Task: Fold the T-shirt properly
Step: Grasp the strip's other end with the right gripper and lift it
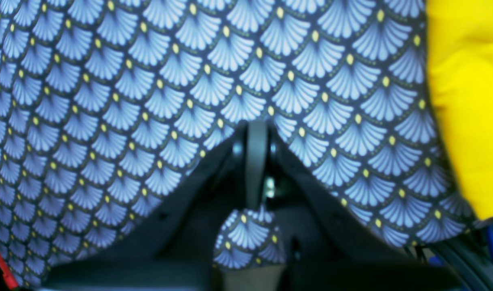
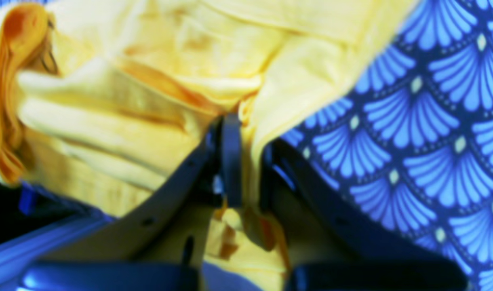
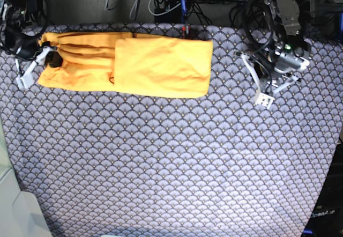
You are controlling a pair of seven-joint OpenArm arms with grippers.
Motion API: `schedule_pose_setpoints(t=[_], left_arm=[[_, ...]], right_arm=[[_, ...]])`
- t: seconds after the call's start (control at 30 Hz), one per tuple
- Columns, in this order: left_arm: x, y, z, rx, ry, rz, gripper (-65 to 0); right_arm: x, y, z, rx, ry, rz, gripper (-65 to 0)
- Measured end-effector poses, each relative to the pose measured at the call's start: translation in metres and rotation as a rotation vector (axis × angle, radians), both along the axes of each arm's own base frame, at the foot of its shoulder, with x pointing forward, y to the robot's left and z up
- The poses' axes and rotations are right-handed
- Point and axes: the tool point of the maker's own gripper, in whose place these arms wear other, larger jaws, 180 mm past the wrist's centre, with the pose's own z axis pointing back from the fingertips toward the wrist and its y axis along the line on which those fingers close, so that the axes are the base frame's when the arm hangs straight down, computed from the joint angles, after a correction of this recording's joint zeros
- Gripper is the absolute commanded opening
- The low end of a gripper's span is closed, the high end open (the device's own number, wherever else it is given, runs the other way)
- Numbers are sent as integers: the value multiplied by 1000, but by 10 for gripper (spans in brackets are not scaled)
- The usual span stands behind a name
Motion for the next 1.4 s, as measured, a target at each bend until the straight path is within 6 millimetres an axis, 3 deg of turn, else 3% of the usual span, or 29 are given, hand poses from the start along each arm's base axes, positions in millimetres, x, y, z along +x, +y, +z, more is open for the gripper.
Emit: schedule_pose_setpoints(t=[0.53, 0.77, 0.9, 1.1, 1.4], left_arm=[[-11, -1, -7, -3, 26, -2, -650], [-17, 6, -10, 19, 42, -6, -650], [-17, 14, -8, 24, 39, 13, -650], [-19, 52, -1, 91, 31, 69, -650], [-19, 58, 1, 106, 30, 64, -650]], right_arm=[[13, 75, 80, -136, -166, 230, -650], [11, 96, 79, -111, -140, 265, -650], [15, 124, 78, -74, -151, 336, -650], [16, 158, 77, -50, -157, 453, -650], [29, 212, 94, 10, -236, 603, -650]])
